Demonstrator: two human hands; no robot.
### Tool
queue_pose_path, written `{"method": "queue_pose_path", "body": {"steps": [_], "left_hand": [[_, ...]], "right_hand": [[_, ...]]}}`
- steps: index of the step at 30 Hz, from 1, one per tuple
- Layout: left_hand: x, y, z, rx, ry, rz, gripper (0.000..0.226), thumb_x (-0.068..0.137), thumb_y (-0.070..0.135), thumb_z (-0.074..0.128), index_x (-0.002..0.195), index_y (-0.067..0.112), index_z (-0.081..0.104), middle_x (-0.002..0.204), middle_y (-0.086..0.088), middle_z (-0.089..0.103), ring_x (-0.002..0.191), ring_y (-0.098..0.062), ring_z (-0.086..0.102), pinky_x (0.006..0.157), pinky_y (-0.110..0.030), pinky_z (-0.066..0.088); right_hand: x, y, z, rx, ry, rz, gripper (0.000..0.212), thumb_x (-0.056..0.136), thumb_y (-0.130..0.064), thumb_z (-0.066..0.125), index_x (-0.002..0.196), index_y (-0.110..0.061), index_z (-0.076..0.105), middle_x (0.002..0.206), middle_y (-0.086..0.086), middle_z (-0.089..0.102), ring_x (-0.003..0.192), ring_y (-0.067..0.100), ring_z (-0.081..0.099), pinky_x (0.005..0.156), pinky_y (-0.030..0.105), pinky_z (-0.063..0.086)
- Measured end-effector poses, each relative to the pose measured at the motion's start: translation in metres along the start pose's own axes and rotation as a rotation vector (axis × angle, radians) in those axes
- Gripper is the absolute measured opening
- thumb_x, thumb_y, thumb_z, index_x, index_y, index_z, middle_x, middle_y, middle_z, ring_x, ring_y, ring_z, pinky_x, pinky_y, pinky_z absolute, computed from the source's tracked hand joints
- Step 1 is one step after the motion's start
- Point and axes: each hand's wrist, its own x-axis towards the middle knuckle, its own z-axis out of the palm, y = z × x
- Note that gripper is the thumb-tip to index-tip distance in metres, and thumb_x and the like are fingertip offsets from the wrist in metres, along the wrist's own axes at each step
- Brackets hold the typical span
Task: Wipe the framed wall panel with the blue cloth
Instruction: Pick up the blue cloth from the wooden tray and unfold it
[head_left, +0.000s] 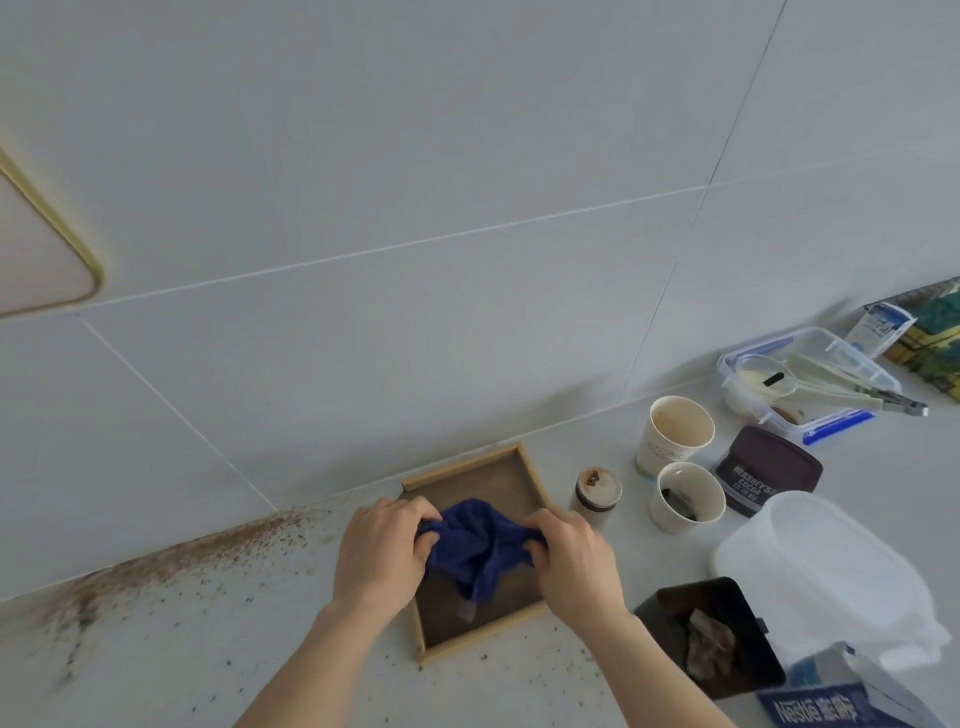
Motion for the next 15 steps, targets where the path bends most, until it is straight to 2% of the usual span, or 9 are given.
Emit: {"method": "queue_pose_path", "body": {"steps": [2, 4, 6, 10, 15], "left_hand": [[0.006, -0.006, -0.016, 0.0, 0.015, -0.012, 0.012, 0.096, 0.038, 0.064, 0.107, 0.04, 0.069, 0.101, 0.012, 0.07, 0.098, -0.019, 0.063, 0.075, -0.029, 0.047], [0.018, -0.008, -0.026, 0.025, 0.056, 0.014, 0.012, 0.095, 0.037, 0.064, 0.105, 0.039, 0.07, 0.099, 0.011, 0.071, 0.097, -0.021, 0.064, 0.076, -0.032, 0.049], [-0.009, -0.045, -0.1, 0.012, 0.207, -0.001, 0.011, 0.095, 0.037, 0.064, 0.105, 0.039, 0.069, 0.099, 0.01, 0.071, 0.095, -0.021, 0.063, 0.076, -0.032, 0.05], [0.006, -0.048, -0.118, -0.041, 0.241, 0.034, 0.009, 0.095, 0.034, 0.064, 0.102, 0.037, 0.068, 0.096, 0.011, 0.07, 0.093, -0.02, 0.062, 0.073, -0.03, 0.045], [-0.02, -0.085, -0.187, -0.081, 0.385, 0.019, 0.004, 0.094, 0.035, 0.065, 0.097, 0.037, 0.066, 0.093, 0.011, 0.069, 0.092, -0.02, 0.063, 0.072, -0.032, 0.048]], "right_hand": [[0.006, -0.008, -0.008, -0.018, 0.008, 0.001, 0.018, 0.101, -0.019, 0.056, 0.111, -0.025, 0.068, 0.106, -0.006, 0.065, 0.087, 0.014, 0.055, 0.07, 0.027, 0.042], [0.013, -0.01, -0.016, 0.013, 0.006, 0.021, 0.018, 0.1, -0.018, 0.055, 0.111, -0.025, 0.068, 0.104, -0.007, 0.063, 0.086, 0.016, 0.056, 0.069, 0.03, 0.045], [0.004, -0.087, -0.042, 0.023, 0.079, -0.111, 0.019, 0.1, -0.017, 0.055, 0.111, -0.026, 0.069, 0.1, -0.01, 0.06, 0.087, 0.018, 0.058, 0.067, 0.031, 0.043], [0.022, -0.098, -0.056, 0.037, 0.129, -0.117, 0.022, 0.098, -0.015, 0.055, 0.109, -0.026, 0.069, 0.103, -0.007, 0.065, 0.09, 0.019, 0.06, 0.066, 0.031, 0.038], [0.019, -0.175, -0.079, 0.164, 0.216, -0.189, 0.02, 0.094, -0.008, 0.056, 0.102, -0.023, 0.066, 0.099, -0.006, 0.066, 0.085, 0.021, 0.061, 0.068, 0.039, 0.053]]}}
